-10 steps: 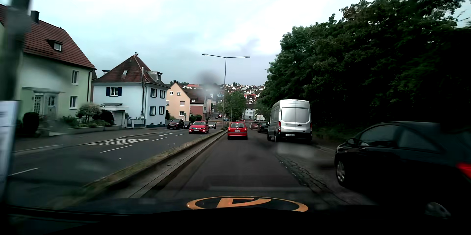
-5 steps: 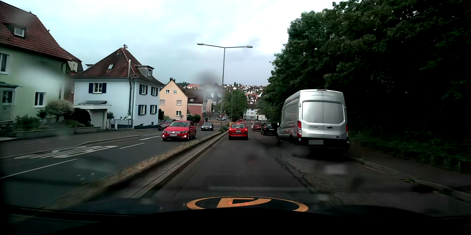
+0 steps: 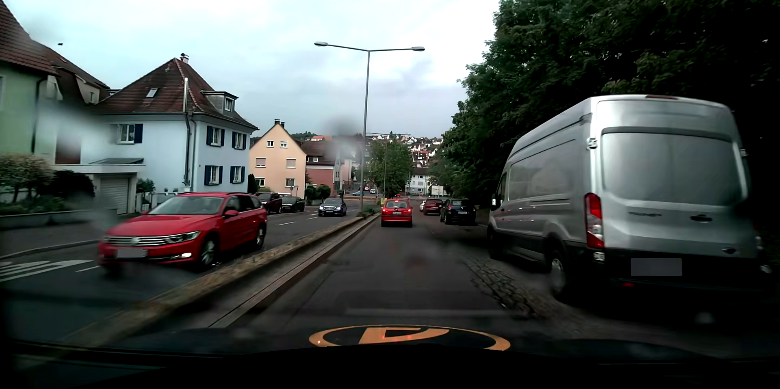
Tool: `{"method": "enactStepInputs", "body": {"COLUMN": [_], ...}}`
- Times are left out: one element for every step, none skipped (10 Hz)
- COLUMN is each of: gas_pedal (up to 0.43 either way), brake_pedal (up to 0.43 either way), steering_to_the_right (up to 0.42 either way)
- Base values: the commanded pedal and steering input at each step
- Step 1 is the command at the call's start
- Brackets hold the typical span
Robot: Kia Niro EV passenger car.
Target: Follow the waypoints while adhering to traffic rules and regulations
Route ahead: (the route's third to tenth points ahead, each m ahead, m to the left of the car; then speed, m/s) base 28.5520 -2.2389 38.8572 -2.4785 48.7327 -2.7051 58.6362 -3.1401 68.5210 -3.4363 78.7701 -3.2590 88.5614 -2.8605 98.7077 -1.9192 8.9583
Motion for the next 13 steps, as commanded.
{"method": "enactStepInputs", "body": {"gas_pedal": [0.0, 0.0, 0.0, 0.0, 0.0, 0.0, 0.0, 0.0, 0.0, 0.0, 0.0, 0.0, 0.0], "brake_pedal": [0.0, 0.0, 0.0, 0.0, 0.0, 0.0, 0.0, 0.0, 0.0, 0.0, 0.0, 0.0, 0.0], "steering_to_the_right": [-0.005, -0.005, -0.005, -0.004, -0.003, -0.002, -0.001, 0.003, 0.004, 0.003, 0.008, 0.008, 0.005]}}
